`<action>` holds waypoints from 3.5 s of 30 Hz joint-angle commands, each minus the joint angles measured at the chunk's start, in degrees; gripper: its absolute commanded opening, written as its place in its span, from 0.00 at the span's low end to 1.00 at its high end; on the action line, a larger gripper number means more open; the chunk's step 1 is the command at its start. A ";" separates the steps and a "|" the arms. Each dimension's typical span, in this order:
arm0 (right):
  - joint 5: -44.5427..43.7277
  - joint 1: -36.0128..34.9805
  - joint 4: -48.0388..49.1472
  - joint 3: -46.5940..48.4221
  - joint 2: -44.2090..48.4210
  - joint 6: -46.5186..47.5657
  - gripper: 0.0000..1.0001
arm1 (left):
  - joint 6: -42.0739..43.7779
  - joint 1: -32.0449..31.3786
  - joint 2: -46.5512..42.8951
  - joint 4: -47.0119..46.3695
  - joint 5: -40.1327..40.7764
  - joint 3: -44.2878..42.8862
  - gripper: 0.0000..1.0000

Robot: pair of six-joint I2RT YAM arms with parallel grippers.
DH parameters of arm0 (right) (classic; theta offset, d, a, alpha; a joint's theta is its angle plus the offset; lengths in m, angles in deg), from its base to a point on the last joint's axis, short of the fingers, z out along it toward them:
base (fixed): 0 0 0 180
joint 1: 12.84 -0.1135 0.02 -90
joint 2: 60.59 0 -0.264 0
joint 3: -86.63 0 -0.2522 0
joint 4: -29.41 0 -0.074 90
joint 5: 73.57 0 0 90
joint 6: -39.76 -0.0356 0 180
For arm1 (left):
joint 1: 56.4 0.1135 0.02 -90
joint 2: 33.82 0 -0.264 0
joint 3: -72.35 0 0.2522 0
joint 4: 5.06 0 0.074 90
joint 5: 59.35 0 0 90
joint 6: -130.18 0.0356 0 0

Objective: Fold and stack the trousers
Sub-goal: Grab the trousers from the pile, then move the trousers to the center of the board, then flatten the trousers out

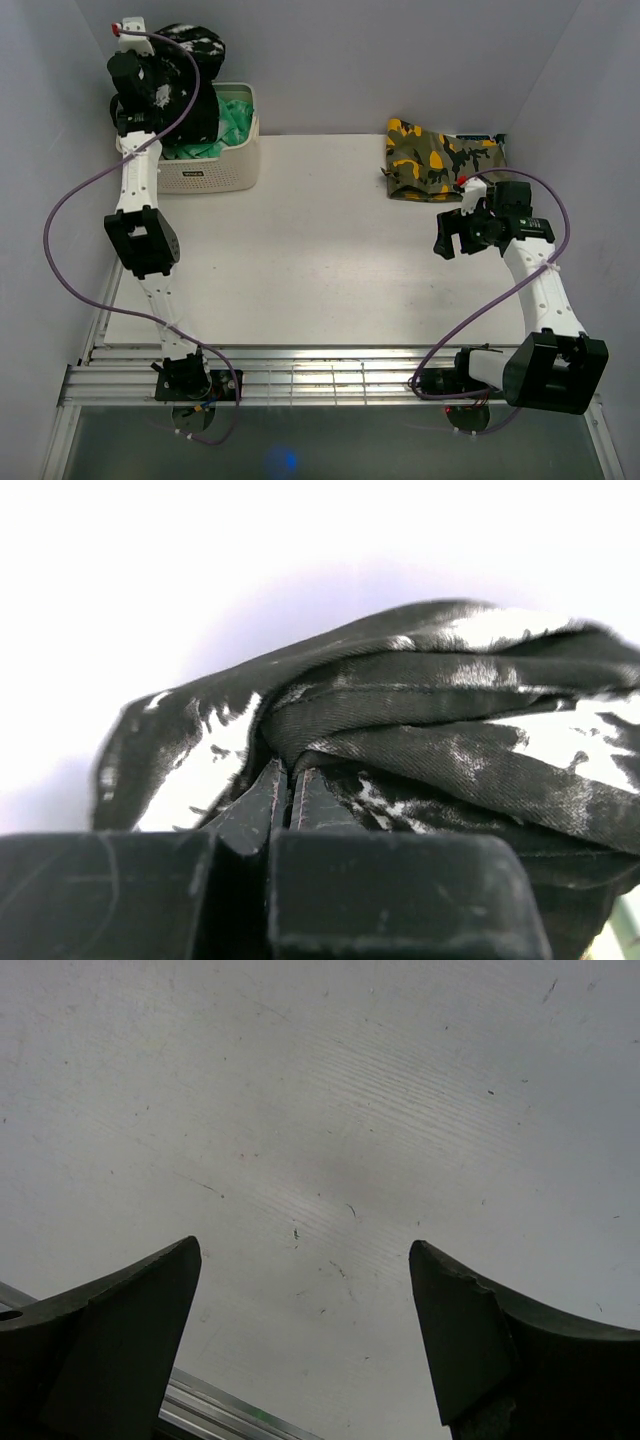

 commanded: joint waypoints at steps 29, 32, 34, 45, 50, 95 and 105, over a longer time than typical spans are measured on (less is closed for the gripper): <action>7.21 0.23 3.07 -0.91 7.34 0.21 0.90 | -46.08 -10.07 -49.60 -15.61 -41.04 38.38 0.00; 8.88 0.23 0.17 -0.91 7.78 3.10 0.90 | -41.28 -12.72 -52.33 -9.22 -45.28 47.49 0.00; 9.67 0.23 -1.15 -1.09 8.39 5.21 0.90 | -32.69 -15.18 -52.77 1.98 -45.11 51.89 0.00; 14.51 0.23 -5.90 -1.70 5.24 8.39 0.90 | 0.57 -31.70 -38.47 35.10 -28.94 46.72 0.00; 17.23 0.15 -4.59 -3.98 2.95 5.76 0.91 | -1.08 -41.20 -31.69 34.15 -26.54 43.05 0.34; 9.85 -15.24 10.46 9.02 -17.90 -3.23 0.08 | 11.37 -0.70 -41.61 36.93 -37.64 64.25 0.00; -0.41 -11.38 2.01 13.58 -7.61 10.48 0.08 | 33.62 1.42 -51.19 51.81 -23.41 42.79 0.00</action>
